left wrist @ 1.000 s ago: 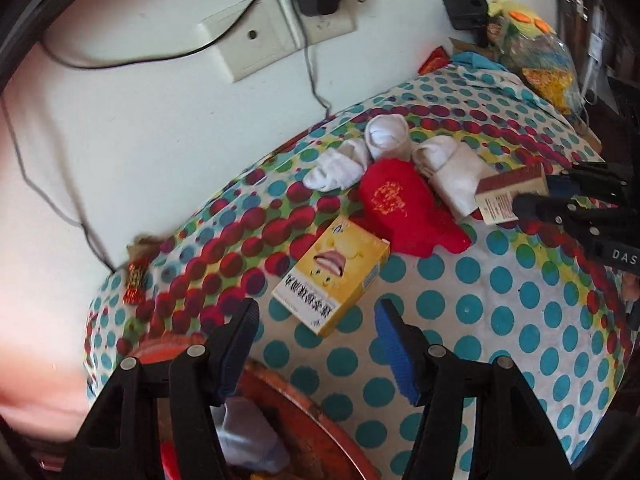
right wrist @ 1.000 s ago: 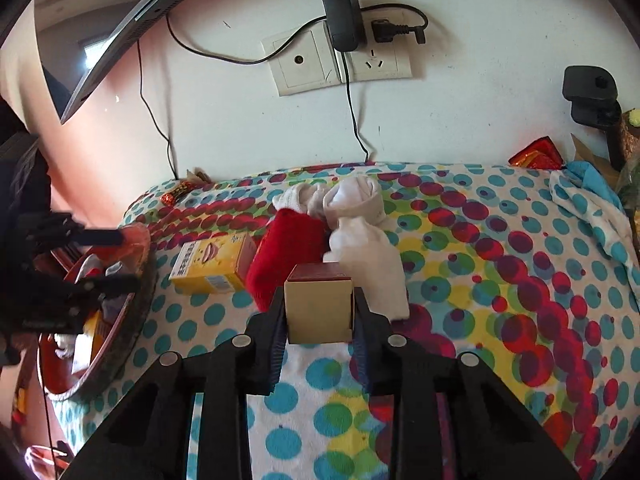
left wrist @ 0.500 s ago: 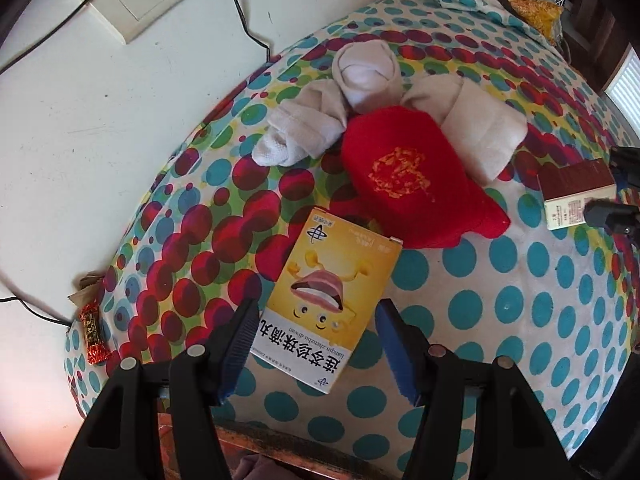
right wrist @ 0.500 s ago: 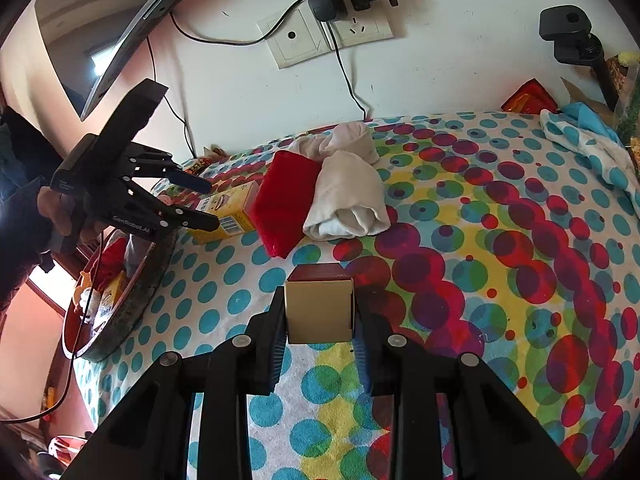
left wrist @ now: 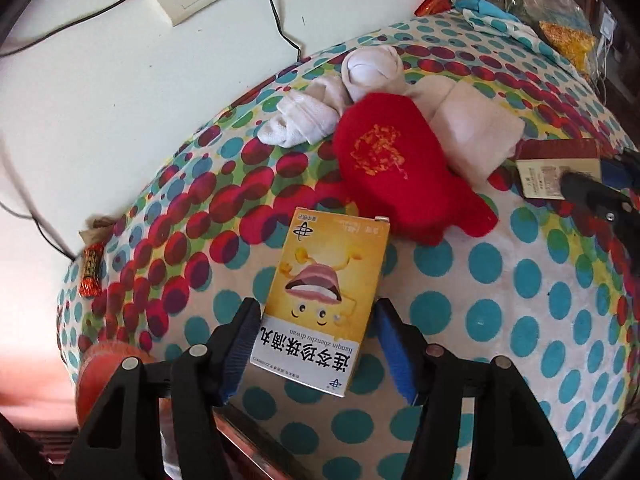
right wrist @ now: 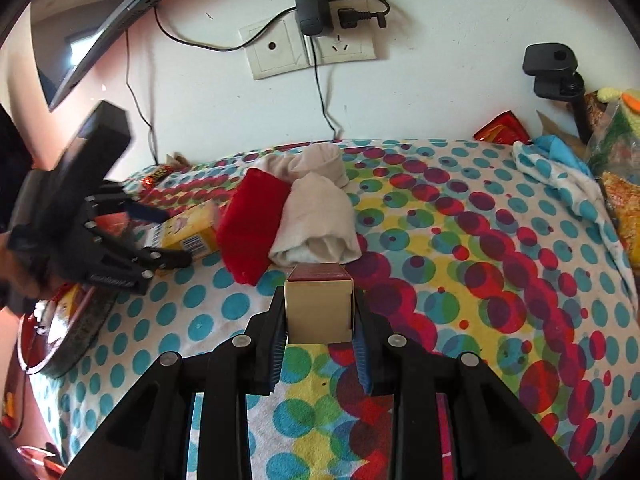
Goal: Organize objects
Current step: 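Grasp the yellow medicine box with the left tool while the right tool holds the beige box, then carry the yellow medicine box into the red tray and open the left tool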
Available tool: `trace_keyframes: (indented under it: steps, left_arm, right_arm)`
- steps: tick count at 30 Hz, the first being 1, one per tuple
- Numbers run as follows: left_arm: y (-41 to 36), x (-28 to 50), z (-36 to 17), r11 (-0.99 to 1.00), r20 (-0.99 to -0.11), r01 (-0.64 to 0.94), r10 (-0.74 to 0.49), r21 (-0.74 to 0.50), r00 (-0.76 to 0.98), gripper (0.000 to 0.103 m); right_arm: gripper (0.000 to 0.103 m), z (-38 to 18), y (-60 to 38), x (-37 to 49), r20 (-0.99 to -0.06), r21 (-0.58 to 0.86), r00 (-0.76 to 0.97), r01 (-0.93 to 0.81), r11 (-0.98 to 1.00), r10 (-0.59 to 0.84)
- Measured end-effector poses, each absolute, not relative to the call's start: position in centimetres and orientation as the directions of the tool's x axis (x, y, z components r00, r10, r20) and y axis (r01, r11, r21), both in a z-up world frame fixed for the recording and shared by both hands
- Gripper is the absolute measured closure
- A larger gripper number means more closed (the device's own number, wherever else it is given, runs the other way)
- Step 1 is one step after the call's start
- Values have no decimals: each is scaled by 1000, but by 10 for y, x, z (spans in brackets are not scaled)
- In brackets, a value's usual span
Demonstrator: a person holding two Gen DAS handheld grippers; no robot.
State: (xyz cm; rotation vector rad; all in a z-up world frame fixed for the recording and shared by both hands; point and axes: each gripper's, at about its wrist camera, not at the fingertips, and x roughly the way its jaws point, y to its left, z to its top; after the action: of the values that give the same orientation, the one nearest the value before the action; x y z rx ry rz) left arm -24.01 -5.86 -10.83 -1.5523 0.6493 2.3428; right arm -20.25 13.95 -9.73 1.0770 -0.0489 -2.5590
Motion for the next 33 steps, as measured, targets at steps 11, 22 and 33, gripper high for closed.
trace_keyframes:
  steps: [11,22,33]
  left_arm:
    - [-51,-159,-64,-944,-863,-290,13,155,-504,43]
    - [-100,-115,-34,-989,-830,-112,-14,92,-558,43]
    - [-205,-87,-29,-980,-821,145,-193,135,-538,43]
  right_arm:
    - [76,-99,126,-206,-697,57,-675,283,-957,-241]
    - [76,-101,122,-207,-707,32,-672,279,-960,-219]
    - [76,-101,127,-208,-707,36,-677,254,-967,-204]
